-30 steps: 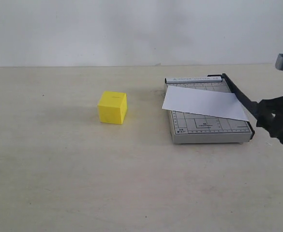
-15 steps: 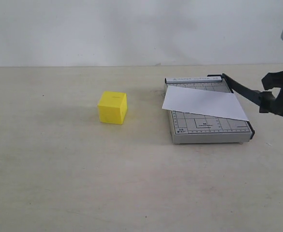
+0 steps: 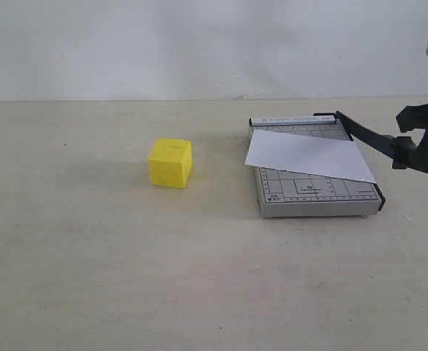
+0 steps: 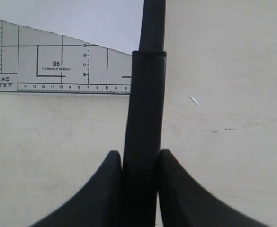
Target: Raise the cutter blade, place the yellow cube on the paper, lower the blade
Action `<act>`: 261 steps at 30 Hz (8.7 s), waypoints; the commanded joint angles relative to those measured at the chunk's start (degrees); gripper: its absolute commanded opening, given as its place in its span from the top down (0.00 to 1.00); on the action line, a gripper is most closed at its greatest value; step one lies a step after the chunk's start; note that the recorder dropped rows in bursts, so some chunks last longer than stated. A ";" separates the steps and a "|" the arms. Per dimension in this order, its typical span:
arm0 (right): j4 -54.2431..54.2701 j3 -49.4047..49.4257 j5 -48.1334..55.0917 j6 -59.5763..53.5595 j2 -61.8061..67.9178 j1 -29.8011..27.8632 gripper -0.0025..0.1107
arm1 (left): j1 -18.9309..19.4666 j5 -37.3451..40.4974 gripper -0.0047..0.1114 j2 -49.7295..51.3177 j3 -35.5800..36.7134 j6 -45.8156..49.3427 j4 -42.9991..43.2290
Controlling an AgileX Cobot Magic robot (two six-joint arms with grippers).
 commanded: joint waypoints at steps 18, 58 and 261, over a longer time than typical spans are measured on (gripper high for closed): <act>2.10 -1.47 -10.92 -1.41 -0.82 -0.11 0.98 | 0.08 -0.48 0.92 -0.12 -0.25 -0.25 0.00; 4.19 19.35 -49.46 -11.58 -43.18 0.00 0.98 | 0.08 -0.48 0.92 -0.12 -0.25 -0.25 0.00; 4.56 48.77 -36.96 5.17 -42.54 0.00 0.98 | -39.84 -42.37 0.67 99.66 -44.70 27.67 -20.79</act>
